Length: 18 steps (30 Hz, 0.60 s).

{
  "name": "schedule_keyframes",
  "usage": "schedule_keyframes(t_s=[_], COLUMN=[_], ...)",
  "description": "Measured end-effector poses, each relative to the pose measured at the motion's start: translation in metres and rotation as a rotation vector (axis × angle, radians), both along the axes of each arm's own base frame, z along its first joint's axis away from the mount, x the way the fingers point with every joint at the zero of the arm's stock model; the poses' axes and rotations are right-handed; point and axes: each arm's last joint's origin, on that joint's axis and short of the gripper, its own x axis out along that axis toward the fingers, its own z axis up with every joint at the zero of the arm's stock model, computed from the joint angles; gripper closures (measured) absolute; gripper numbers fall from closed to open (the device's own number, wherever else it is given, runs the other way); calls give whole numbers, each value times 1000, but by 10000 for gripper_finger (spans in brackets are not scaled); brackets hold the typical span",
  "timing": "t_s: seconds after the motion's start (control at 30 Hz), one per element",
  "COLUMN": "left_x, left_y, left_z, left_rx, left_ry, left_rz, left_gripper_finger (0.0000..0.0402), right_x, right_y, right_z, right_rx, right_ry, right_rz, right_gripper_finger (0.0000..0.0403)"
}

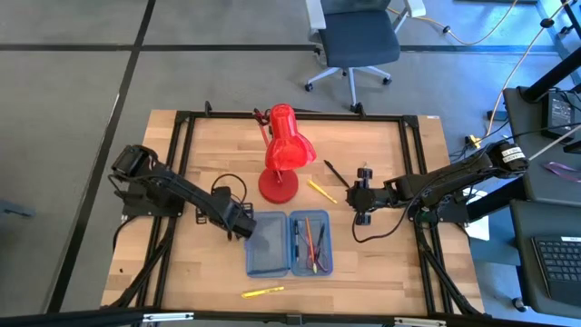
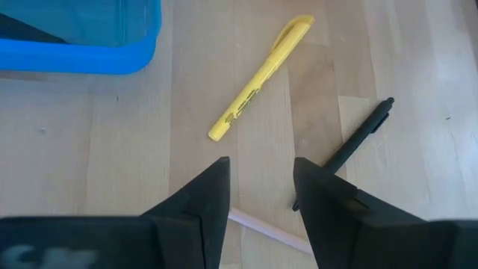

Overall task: Pick & place school supplies into a supply box
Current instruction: Put the middle left black pen into the blue supply box

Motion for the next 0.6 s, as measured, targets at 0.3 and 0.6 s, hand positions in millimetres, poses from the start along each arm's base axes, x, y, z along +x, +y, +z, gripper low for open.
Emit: schedule_keyframes(t_s=[0.3, 0.6], left_x=[-3, -6], left_y=[15, 17], left_z=[-20, -26], left_rx=[-17, -72], left_ry=[-16, 0], left_rz=[27, 53], left_gripper_finger=[263, 263], right_x=[0, 0], right_y=[0, 0], right_z=[0, 0], right_rx=[0, 0], right_ry=[-2, -4], right_rz=[0, 2], right_gripper_finger=[250, 250])
